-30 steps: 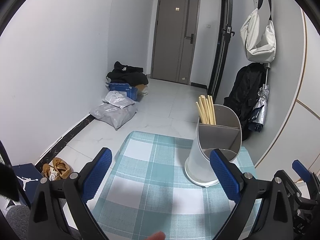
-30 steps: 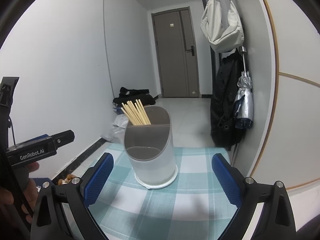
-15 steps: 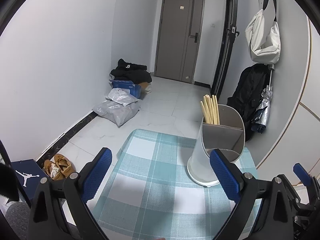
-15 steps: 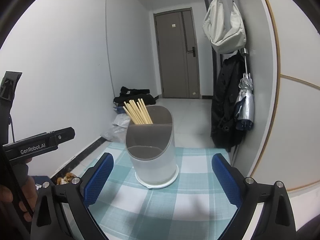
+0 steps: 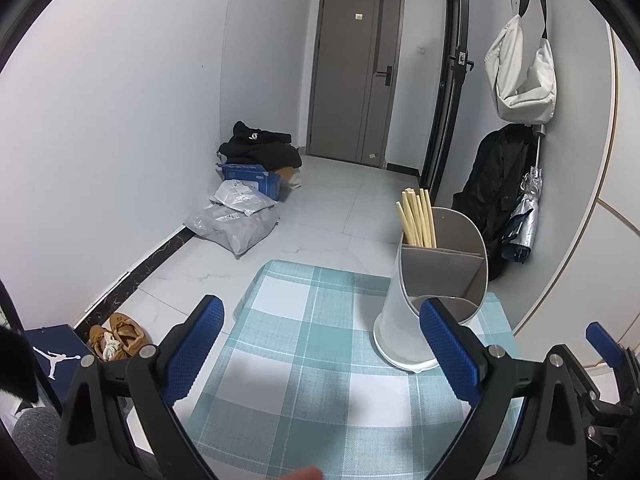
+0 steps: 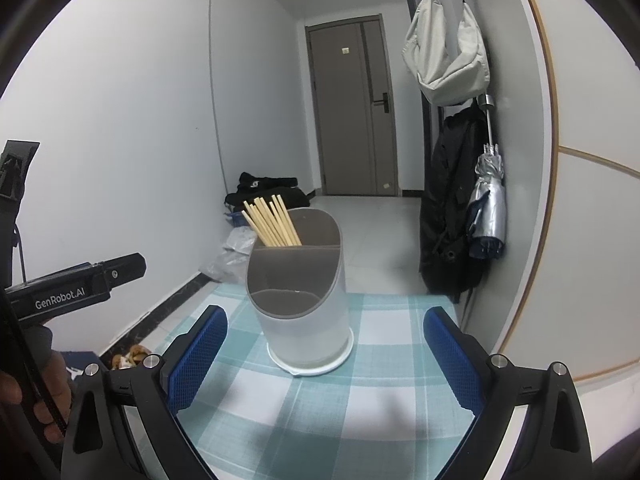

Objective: Organize utensils

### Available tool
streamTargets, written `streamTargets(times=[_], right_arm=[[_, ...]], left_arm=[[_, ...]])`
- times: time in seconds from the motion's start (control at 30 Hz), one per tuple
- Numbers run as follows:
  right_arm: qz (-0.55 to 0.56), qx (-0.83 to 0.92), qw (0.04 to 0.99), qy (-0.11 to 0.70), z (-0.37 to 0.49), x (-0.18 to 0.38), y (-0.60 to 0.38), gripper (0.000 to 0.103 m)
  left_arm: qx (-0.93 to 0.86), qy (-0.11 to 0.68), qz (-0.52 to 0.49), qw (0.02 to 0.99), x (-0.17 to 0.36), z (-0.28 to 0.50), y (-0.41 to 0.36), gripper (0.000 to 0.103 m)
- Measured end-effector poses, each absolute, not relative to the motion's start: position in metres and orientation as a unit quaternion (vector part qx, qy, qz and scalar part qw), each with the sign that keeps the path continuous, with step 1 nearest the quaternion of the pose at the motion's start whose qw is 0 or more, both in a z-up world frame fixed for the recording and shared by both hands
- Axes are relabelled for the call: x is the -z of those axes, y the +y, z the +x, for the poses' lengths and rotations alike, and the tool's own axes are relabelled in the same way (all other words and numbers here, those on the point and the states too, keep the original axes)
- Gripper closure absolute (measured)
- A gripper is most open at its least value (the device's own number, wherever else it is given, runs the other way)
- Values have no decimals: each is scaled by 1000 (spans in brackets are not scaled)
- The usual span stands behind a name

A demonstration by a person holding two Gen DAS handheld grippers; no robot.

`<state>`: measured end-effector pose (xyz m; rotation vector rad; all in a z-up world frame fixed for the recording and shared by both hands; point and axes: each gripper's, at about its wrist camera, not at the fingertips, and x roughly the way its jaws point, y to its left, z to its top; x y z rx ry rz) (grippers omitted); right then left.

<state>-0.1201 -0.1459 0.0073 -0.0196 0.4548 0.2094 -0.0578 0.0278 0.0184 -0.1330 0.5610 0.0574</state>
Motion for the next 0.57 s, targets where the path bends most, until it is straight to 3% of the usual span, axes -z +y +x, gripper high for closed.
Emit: streamTargets(times=[0.57], right_arm=[[-9,-97,966,239,-115,2,-147,4]], left_arm=[[-11,271,-48,961,-18,-60,22,6]])
